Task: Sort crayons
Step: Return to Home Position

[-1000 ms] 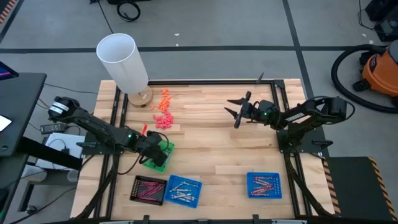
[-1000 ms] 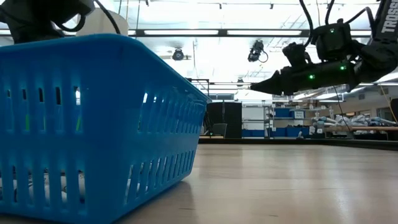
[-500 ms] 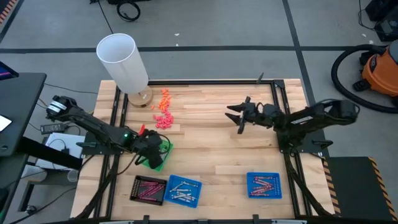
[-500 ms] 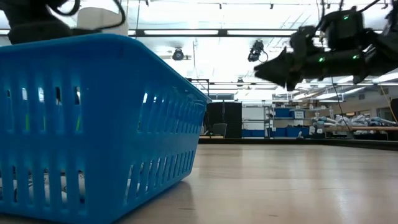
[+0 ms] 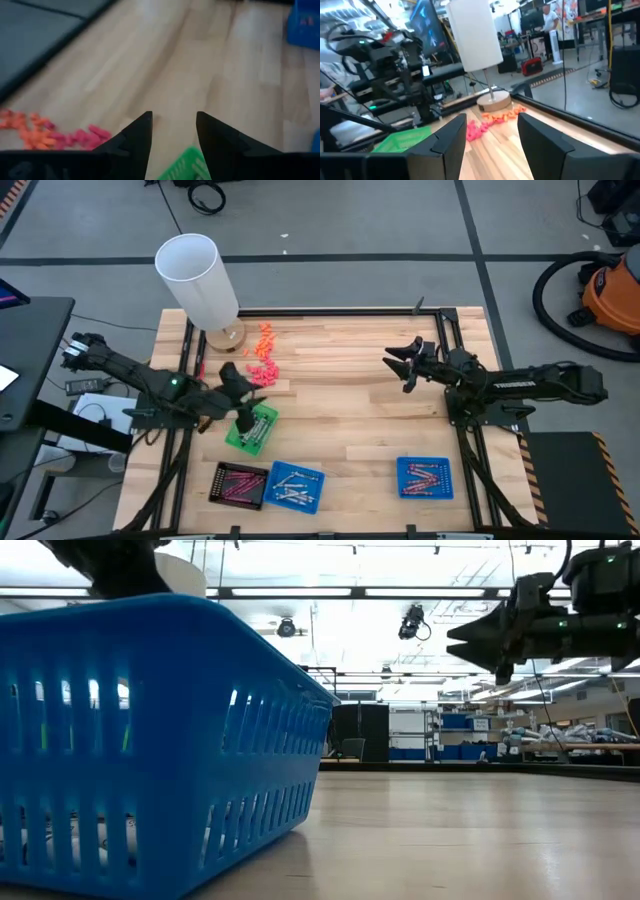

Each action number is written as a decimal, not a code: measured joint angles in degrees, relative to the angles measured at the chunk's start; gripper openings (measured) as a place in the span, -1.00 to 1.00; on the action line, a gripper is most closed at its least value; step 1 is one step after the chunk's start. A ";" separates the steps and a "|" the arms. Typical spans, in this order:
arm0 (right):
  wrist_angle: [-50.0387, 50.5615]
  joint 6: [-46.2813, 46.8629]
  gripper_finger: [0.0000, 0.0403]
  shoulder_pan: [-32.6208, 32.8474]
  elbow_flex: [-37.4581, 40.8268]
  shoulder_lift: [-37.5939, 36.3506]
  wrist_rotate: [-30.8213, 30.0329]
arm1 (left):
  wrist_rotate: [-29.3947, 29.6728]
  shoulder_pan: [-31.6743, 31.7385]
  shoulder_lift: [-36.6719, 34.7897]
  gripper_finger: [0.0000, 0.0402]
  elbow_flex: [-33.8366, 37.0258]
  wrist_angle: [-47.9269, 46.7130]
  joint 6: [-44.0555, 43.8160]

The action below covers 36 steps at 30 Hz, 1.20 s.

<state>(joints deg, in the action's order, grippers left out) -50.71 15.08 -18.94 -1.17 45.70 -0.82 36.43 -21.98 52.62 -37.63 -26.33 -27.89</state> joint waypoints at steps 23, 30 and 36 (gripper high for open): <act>13.87 -0.25 -0.06 0.01 -0.02 -25.98 -2.03 | 5.48 0.00 -23.71 -0.19 17.26 37.93 28.01; 12.87 -1.16 -0.06 -0.02 -0.02 -28.14 -4.22 | -1.17 0.00 -25.41 -0.19 24.62 49.39 29.15; 12.74 -1.17 -0.06 0.00 -0.02 -28.12 -4.16 | -5.88 0.00 -26.87 -0.19 29.70 56.08 28.90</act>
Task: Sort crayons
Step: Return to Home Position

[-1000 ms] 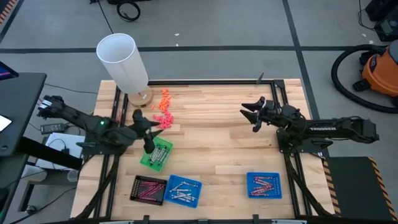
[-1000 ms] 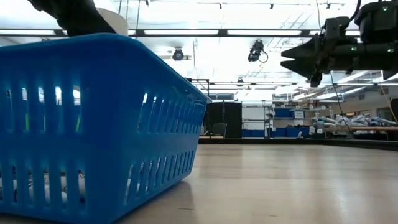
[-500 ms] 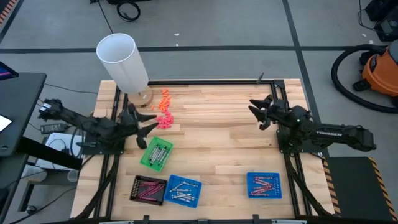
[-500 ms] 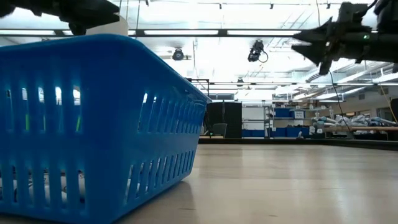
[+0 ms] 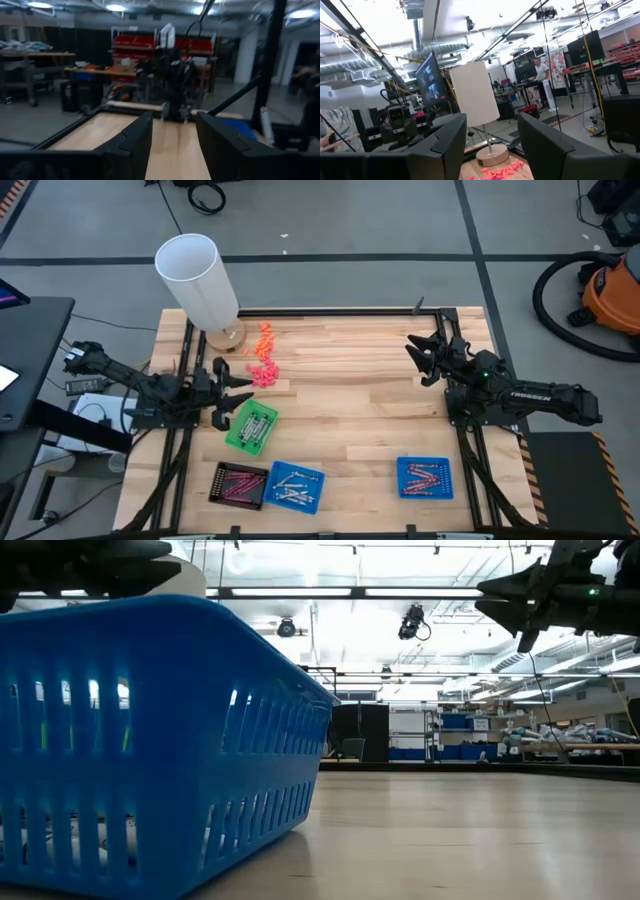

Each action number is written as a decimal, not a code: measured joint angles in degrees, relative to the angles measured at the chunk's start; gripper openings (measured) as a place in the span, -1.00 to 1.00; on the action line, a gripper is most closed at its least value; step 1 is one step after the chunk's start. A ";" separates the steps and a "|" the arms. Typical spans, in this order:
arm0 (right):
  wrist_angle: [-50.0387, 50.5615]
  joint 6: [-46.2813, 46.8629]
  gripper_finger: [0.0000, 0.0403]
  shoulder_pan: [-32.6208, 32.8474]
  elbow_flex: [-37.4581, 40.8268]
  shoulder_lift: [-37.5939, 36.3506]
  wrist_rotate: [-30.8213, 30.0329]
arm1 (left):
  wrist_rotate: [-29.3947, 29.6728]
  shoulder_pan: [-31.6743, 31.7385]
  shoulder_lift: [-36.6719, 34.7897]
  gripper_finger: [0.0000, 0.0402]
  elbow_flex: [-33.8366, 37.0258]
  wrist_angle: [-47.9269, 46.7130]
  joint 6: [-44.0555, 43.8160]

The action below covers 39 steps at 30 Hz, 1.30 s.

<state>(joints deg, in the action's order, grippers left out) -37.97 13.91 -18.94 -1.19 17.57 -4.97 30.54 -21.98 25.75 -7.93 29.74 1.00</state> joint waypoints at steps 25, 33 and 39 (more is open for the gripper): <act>-0.01 -0.11 -0.06 0.00 -0.04 0.25 0.06 | -12.10 -2.03 -25.01 -0.19 3.37 -18.18 -0.78; -0.05 -0.11 -0.06 0.00 -0.04 0.25 0.09 | -12.00 -2.01 -24.99 -0.19 3.72 -17.81 -6.62; -0.05 -0.11 -0.06 0.00 -0.04 0.25 0.10 | -12.00 -2.01 -24.99 -0.19 3.72 -17.80 -6.63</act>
